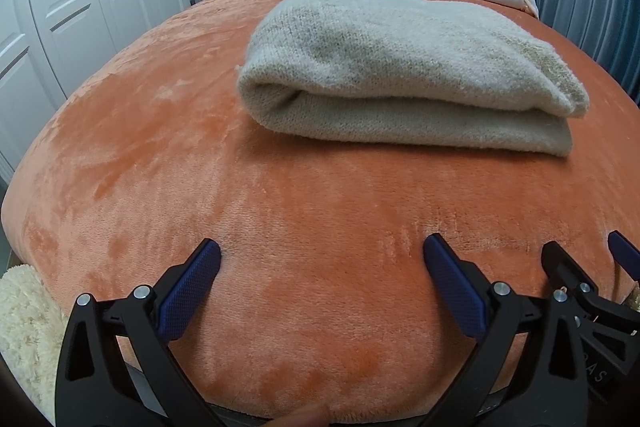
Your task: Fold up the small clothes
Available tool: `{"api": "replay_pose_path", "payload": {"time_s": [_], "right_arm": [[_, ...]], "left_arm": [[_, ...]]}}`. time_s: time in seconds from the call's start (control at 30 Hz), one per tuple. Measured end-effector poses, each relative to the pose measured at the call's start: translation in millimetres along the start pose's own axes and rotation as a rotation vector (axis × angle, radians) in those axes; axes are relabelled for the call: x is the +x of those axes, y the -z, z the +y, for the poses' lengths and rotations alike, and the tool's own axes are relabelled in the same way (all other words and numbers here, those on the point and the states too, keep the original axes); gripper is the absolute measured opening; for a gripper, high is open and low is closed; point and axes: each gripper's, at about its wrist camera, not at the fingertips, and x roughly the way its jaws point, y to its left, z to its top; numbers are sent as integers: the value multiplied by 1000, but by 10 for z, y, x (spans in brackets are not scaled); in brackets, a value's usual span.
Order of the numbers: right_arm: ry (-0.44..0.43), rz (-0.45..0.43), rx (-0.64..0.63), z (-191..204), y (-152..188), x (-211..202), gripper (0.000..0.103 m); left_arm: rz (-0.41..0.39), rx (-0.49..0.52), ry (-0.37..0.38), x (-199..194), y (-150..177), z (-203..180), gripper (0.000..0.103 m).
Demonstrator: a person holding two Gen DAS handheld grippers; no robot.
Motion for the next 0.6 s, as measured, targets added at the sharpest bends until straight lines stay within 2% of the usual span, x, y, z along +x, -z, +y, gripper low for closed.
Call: {"api": "replay_pose_path", "payload": {"time_s": [0.6], "right_arm": [[6, 1, 1, 28, 14, 10, 95]], "left_arm": [[-6, 0, -3, -12, 44, 0, 98]]}}
